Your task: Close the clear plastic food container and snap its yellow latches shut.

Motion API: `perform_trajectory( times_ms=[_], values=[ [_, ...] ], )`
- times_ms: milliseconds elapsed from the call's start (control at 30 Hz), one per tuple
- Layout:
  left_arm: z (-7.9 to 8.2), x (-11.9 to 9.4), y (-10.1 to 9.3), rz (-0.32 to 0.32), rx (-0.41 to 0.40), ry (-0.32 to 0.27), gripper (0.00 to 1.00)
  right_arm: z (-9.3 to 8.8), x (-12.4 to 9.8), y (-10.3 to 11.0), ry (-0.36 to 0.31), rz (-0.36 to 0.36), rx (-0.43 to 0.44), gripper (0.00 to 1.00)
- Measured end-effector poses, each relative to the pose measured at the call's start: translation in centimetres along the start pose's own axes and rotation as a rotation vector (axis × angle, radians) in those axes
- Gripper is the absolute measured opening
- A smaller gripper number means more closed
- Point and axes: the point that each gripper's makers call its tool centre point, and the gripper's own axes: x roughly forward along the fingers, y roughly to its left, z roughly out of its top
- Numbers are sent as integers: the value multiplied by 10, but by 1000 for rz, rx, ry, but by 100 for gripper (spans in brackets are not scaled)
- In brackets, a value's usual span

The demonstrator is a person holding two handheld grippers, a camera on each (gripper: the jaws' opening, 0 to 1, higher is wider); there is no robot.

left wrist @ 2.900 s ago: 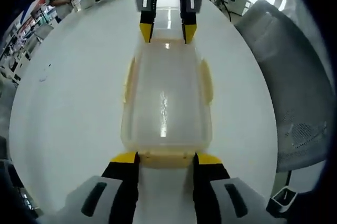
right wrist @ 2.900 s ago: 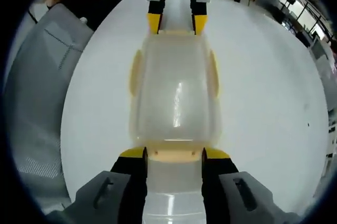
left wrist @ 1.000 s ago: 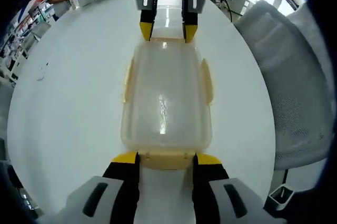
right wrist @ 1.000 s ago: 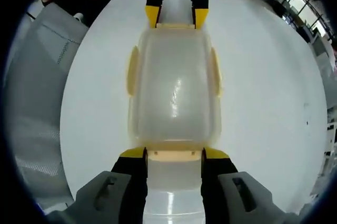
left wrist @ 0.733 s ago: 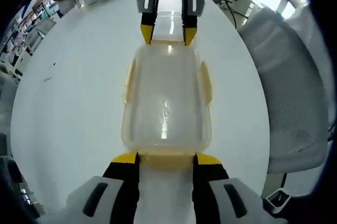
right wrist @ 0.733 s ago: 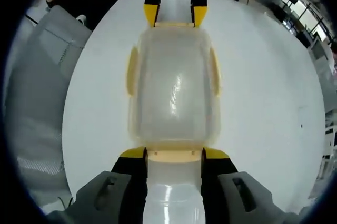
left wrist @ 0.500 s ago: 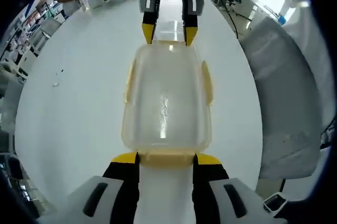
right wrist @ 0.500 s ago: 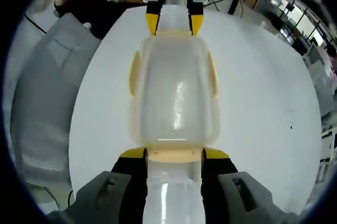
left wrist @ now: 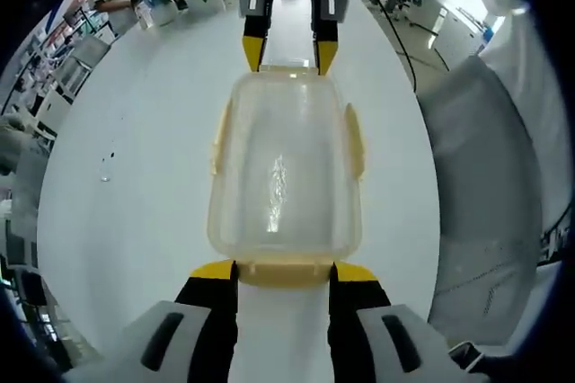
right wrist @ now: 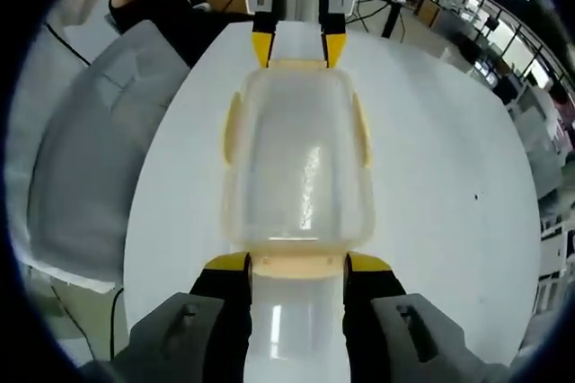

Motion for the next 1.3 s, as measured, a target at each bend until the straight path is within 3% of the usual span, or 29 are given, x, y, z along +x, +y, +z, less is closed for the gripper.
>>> perform_trajectory(
  times_ms=[200,633,1300],
  values=[
    [22,8,0,-4,3,3,33,-22,-11,0,5,3,6,35],
    [54,19,-4,-17,3,17,33,-53,-25,3,10,15,15,35],
    [107,56,-19,-53,-17,8,33,-117,-41,15,36,51,32,36]
  ],
)
